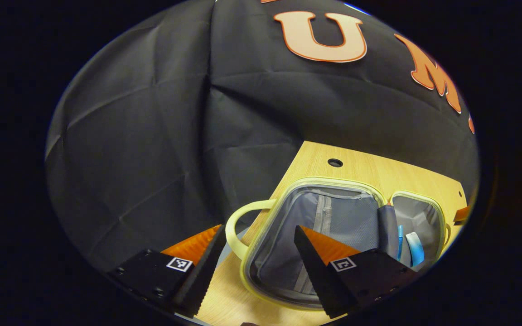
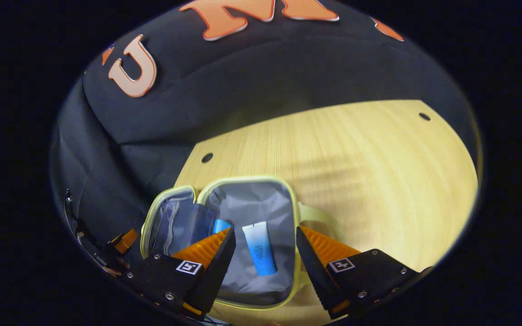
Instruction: First open the suitcase, pack the skin care products into it, and then close the suitcase.
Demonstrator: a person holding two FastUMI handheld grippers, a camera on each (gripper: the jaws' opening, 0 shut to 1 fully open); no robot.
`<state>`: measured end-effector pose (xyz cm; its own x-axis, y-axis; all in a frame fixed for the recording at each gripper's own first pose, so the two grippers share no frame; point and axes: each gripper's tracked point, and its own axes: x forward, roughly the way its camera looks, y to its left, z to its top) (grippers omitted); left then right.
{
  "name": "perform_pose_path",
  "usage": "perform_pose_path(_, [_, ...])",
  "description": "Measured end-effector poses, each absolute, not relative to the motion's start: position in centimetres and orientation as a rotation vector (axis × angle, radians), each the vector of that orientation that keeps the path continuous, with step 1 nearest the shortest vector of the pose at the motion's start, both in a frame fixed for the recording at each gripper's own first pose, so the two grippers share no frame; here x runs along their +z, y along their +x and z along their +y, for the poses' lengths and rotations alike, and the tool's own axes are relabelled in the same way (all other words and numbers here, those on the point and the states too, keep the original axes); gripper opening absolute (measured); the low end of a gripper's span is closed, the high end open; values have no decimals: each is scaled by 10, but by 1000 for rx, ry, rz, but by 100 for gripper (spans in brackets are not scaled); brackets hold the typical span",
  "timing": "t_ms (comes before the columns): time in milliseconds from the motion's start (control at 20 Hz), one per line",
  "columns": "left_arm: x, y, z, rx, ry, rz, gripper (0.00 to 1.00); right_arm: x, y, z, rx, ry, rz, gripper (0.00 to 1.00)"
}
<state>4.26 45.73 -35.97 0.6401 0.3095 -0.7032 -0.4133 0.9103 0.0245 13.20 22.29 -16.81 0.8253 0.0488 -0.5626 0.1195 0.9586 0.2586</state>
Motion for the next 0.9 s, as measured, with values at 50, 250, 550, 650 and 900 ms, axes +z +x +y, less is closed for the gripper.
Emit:
perform_pose_path(50, [-361, 43, 463, 416, -172, 771, 94, -153, 128, 214, -55, 286, 558, 89])
perform_pose_path(250, [-375, 43, 484, 430, -304, 775, 97, -116, 108, 183, -101, 204, 454, 93])
perform_pose_path(550, [-378, 45, 516, 470, -539, 755, 97, -69, 91, 165, -139, 57, 326, 95])
perform_pose_path(650, [-397, 45, 521, 484, -612, 781, 97, -59, 87, 164, -136, 35, 313, 95])
perform_pose_path(900, [-426, 51, 526, 513, -768, 790, 96, -49, 82, 155, -152, 19, 297, 96])
